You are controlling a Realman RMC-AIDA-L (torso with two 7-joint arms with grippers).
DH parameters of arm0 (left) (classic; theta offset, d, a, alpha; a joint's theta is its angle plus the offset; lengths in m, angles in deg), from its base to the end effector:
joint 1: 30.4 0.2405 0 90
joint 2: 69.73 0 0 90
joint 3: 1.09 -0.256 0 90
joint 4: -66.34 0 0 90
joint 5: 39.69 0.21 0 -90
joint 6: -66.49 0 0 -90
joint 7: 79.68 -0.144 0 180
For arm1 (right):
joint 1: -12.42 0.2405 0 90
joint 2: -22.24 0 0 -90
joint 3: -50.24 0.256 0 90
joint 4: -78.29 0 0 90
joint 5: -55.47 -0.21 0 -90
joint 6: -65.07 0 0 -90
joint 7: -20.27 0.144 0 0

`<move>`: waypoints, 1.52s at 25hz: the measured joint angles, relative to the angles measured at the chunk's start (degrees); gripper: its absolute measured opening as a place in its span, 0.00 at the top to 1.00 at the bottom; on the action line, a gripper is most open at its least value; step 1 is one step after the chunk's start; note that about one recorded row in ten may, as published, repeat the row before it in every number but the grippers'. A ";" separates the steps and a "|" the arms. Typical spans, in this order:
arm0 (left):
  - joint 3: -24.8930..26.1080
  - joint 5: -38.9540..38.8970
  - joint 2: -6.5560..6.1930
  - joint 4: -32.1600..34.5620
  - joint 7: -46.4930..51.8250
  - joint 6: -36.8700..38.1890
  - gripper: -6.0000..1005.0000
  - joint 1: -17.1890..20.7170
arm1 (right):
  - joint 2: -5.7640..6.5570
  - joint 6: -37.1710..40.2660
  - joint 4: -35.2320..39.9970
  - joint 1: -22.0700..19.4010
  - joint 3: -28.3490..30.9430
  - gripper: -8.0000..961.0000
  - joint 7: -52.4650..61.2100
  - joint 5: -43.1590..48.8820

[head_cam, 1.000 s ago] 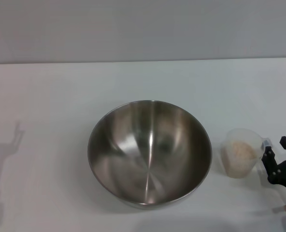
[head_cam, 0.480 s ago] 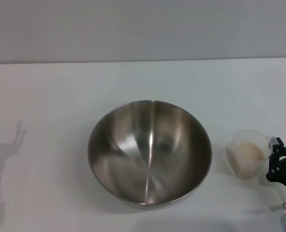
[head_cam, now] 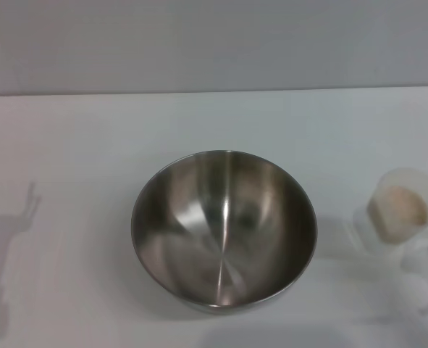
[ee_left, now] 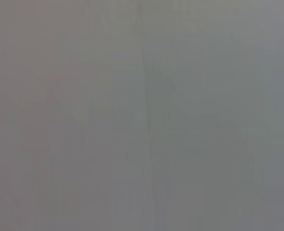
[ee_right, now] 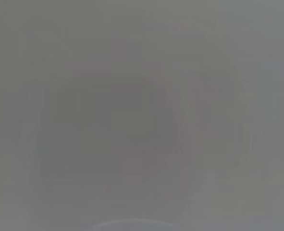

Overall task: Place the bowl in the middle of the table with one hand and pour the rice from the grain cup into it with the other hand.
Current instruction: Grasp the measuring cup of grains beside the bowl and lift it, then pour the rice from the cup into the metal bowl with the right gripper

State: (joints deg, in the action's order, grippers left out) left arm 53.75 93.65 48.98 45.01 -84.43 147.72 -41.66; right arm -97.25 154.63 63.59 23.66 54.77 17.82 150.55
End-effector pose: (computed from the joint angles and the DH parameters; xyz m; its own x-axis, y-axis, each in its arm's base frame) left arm -0.3282 0.2723 0.0164 0.7377 -0.2862 0.6115 0.6478 0.0449 -0.7605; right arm 0.3350 0.2177 -0.0318 0.7299 0.1582 -0.6651 -0.6499 -0.1410 -0.7468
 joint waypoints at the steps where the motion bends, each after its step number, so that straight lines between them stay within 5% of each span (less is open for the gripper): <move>1: -0.07 -0.02 0.00 0.18 0.00 -0.02 0.14 0.01 | 0.05 1.80 0.25 0.00 0.11 0.98 0.00 0.00; 6: -0.81 -0.10 0.02 0.66 0.01 -0.80 0.14 -0.01 | 0.22 8.33 3.28 3.52 1.65 0.98 -0.01 0.00; 18: -1.49 -0.22 0.11 0.68 0.00 -1.35 0.14 0.43 | 0.14 6.05 4.15 13.54 0.67 0.98 -13.77 4.10; 29: -1.49 -0.36 0.11 0.77 0.00 -2.56 0.14 -0.30 | 0.03 -3.21 -6.01 16.24 0.79 0.98 -57.37 9.40; 38: -1.49 -0.28 0.11 0.77 0.34 -2.59 0.14 -0.17 | -0.13 -3.23 -9.97 14.64 0.93 0.98 -76.81 14.75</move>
State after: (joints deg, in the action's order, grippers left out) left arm 52.26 93.38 49.09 45.78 -84.09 145.13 -41.83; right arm -97.38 151.40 53.63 38.31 55.70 -59.00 165.30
